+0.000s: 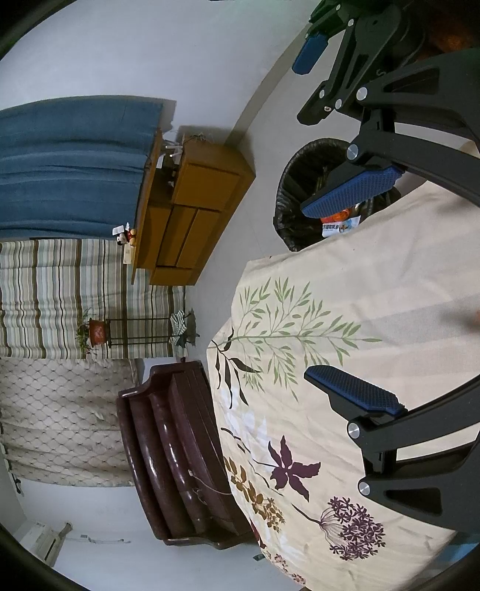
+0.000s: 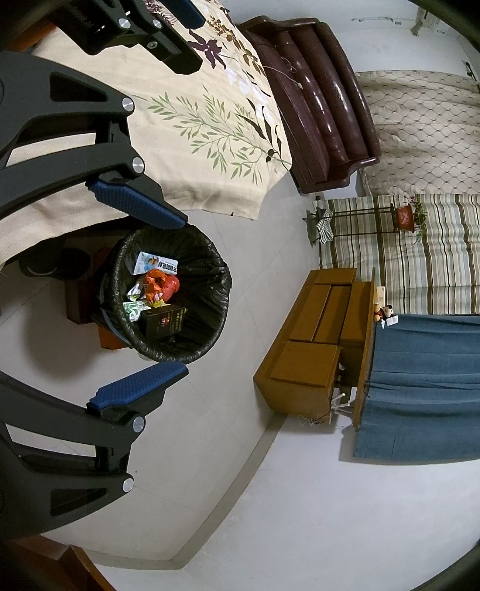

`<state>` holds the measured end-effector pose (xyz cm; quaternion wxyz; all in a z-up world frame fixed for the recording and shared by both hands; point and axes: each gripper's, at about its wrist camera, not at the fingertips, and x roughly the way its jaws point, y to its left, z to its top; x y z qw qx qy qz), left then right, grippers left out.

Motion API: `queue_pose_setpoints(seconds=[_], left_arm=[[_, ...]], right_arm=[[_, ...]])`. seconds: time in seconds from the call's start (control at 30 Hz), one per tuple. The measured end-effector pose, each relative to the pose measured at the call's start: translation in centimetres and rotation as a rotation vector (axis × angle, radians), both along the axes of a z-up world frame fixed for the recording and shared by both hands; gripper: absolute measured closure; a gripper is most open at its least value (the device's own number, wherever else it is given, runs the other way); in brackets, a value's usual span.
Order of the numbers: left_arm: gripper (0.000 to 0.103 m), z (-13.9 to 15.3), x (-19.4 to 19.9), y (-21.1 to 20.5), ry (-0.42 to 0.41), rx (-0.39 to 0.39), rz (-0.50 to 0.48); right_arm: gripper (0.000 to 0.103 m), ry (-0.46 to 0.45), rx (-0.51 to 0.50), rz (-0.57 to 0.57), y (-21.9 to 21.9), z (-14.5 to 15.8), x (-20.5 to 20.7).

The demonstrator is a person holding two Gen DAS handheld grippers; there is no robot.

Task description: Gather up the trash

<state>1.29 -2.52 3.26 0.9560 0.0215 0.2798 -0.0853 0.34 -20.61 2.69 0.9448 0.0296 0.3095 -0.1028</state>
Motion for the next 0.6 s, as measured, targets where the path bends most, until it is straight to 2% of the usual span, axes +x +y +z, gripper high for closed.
queue_pose_setpoints(seconds=[0.23, 0.6], left_arm=[[0.019, 0.26, -0.09, -0.04, -0.011, -0.007, -0.004], [0.019, 0.33, 0.12, 0.03, 0.001, -0.019, -0.023]], right_arm=[[0.03, 0.0, 0.0, -0.001, 0.03, 0.0, 0.01], [0.03, 0.002, -0.001, 0.0, 0.03, -0.03, 0.07]])
